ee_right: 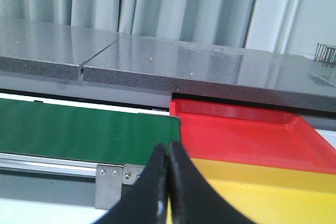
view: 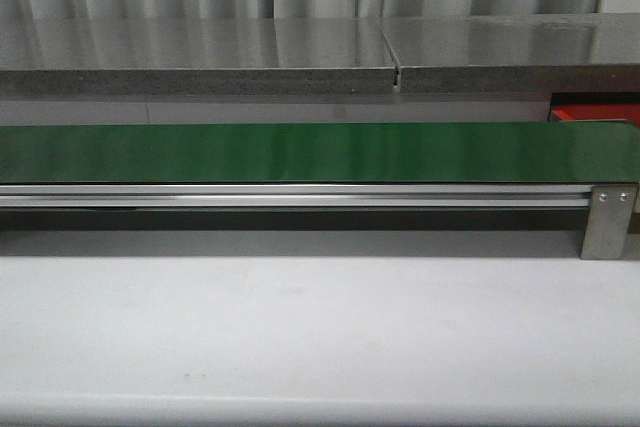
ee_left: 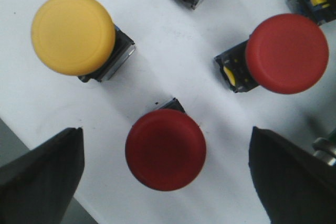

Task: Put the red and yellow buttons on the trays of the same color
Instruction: 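Move the left gripper over a red push button on the table, then lower the left gripper and grasp the red push button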

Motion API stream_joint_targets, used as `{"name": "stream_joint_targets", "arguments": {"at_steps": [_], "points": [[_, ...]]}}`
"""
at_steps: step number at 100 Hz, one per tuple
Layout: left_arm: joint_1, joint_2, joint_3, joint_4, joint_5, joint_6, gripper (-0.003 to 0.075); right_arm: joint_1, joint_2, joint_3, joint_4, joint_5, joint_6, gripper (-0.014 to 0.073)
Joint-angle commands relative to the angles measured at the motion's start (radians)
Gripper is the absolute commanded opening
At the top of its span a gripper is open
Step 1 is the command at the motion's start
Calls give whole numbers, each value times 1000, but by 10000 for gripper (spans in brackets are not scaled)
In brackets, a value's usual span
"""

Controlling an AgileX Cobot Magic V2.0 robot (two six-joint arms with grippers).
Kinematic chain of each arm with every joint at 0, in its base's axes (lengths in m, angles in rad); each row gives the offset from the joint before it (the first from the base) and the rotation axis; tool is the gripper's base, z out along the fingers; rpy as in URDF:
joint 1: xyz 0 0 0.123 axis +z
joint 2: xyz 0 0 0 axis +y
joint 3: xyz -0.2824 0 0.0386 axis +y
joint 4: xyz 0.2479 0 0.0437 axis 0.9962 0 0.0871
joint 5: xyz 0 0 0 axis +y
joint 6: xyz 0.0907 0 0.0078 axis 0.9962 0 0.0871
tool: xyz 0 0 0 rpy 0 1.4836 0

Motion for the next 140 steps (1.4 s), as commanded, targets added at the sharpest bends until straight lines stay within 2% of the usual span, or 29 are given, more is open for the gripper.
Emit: {"name": "stream_joint_targets", "arguments": {"at_steps": [1,65,91,118,140], "points": [[5,-38,-31,6,-20,6,620,-6,-14,-22,-9,-83,-3,-68],[14,-38,-31,6,6,6,610,-6,-14,-22,-9,-83,-3,-68],[14,-38,-31,6,19,6,373,-6,-14,-22,-9,-83,-3,-68],[14,-38,-31,6,20,6,232,-6,-14,-22,-9,-83,-3,-68],[14,-45,-31,6,33,9,153,-6,-14,-22,-9,-83,-3,-68]]}}
